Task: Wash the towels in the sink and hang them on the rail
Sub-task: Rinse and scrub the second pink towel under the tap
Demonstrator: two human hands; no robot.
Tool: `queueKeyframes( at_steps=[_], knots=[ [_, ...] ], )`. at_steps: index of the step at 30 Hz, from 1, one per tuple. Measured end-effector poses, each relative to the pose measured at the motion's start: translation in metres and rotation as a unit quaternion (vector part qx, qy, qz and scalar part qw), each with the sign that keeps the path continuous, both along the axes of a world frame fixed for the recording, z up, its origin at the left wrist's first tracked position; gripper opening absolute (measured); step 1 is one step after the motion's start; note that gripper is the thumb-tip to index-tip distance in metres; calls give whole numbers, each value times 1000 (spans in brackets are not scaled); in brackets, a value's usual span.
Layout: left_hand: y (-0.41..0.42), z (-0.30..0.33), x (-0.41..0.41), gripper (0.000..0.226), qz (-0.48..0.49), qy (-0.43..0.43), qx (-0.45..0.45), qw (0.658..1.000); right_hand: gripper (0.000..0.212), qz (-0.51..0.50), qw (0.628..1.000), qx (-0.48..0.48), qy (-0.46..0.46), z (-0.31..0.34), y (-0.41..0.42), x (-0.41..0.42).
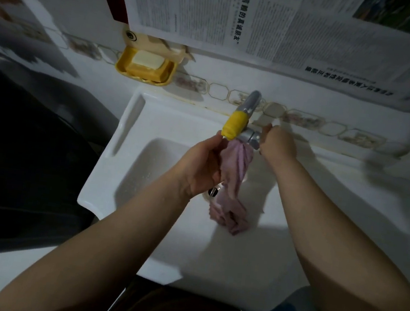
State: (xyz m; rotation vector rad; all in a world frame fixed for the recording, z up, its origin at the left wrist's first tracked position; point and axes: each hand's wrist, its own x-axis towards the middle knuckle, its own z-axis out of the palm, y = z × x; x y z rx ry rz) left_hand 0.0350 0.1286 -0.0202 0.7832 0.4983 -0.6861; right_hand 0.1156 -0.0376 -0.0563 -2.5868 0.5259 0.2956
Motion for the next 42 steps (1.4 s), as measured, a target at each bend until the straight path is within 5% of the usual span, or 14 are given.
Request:
queueKeyframes(
  at_steps=[11, 31, 35, 40, 42],
  knots=[
    [-2, 7, 1, 36, -8, 18, -27, 999, 39, -58, 973, 209, 76, 9, -16, 5],
    [6, 10, 1, 45, -4, 19, -13, 1000, 41, -148, 949, 262, 91, 6, -17, 20],
    [11, 3, 3, 42, -9, 23, 18, 1000, 82, -43, 950, 194, 240, 32, -9, -5],
    [19, -2, 6, 52, -75, -5, 105, 992, 25, 197, 930, 300, 80, 45, 27, -52],
    [23, -3, 7, 54, -101, -20, 146, 984, 24, 212, 932, 293, 28, 40, 38, -61]
  ],
)
